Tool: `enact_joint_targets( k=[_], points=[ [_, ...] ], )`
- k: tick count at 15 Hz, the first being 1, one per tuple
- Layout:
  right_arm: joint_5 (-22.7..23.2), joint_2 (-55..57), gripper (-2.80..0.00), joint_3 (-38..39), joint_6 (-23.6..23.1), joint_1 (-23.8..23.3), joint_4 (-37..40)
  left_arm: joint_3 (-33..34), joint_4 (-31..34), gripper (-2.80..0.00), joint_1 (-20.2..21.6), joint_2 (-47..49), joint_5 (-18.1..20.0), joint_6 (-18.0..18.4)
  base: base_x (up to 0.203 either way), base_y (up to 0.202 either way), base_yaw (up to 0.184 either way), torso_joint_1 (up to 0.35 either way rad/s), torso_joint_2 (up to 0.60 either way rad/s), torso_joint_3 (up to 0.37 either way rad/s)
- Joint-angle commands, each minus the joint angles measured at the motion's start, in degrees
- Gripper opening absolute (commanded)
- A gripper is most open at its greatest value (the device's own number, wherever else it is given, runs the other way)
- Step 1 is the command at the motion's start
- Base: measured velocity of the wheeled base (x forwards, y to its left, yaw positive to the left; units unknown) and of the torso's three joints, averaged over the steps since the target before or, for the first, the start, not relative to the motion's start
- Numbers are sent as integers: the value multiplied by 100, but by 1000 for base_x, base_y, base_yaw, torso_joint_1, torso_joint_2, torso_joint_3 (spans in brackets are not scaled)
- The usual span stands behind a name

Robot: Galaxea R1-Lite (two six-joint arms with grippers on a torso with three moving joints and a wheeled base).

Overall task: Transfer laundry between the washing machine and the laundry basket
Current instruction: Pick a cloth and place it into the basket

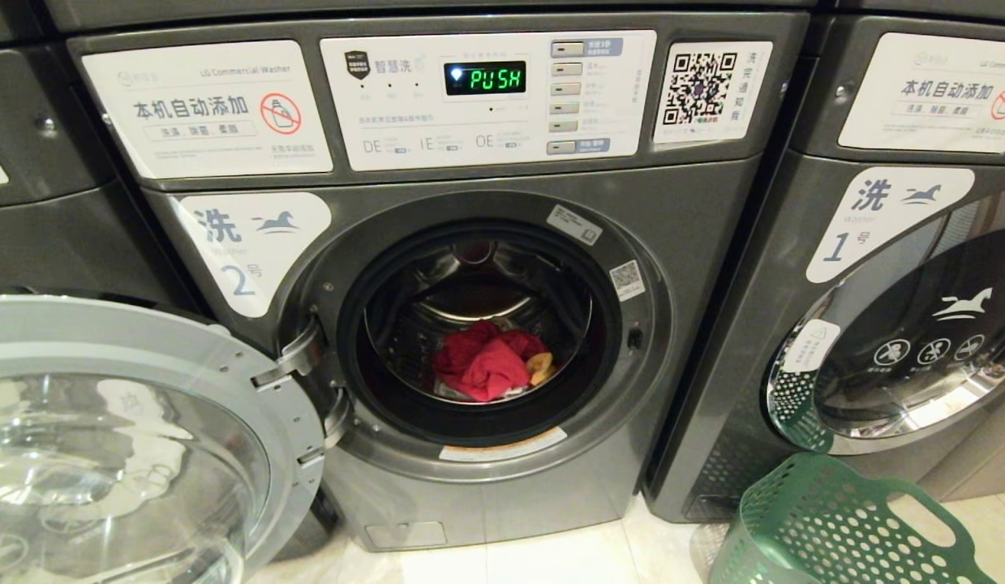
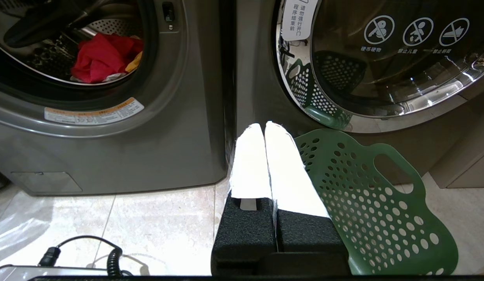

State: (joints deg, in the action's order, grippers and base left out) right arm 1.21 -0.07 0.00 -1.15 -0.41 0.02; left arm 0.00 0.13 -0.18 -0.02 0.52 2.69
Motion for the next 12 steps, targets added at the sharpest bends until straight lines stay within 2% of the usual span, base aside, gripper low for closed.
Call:
enact_joint_targets(
  k=[1,12],
  points=[
    [2,7,-280,0,0,6,-2,0,-2,-280,1,-6,1,-9,0,0,0,0,0,0],
    [11,7,-280,0,-88,6,-2,0,-7,-280,1,-6,-1,-50,0,0,0,0,0,0]
  ],
)
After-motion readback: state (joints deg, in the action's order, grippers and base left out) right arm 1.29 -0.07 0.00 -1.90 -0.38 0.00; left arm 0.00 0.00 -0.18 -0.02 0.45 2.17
